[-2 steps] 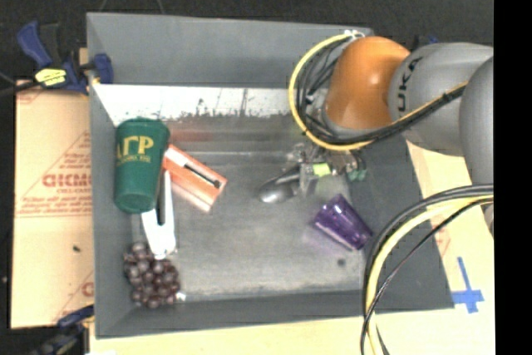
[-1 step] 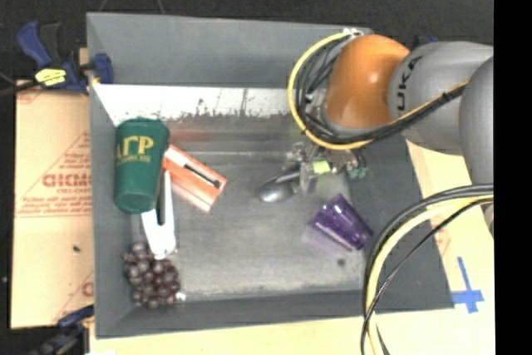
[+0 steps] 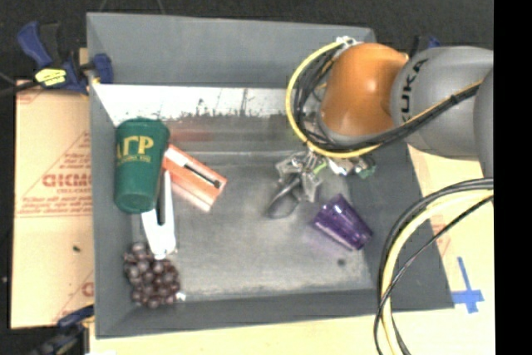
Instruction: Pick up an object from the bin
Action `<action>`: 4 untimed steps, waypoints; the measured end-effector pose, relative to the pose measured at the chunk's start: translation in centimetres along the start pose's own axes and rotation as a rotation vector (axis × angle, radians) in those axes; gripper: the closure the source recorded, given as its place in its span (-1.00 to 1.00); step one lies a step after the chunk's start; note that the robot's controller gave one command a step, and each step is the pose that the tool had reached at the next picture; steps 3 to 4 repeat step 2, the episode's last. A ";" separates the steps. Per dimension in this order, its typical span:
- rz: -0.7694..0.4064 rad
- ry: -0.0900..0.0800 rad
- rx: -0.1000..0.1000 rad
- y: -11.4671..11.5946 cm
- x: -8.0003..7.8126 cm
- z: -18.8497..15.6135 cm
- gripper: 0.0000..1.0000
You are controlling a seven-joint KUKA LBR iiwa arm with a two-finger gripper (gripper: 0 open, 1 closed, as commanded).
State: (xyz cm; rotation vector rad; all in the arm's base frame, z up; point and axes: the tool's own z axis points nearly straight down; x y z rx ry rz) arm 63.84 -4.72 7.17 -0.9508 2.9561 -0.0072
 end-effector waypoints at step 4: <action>0.116 0.001 -0.003 -0.9 0.2 -13.1 1.00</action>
Offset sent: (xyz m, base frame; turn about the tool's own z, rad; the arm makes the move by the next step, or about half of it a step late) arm -0.0055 -0.0117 0.1686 0.0129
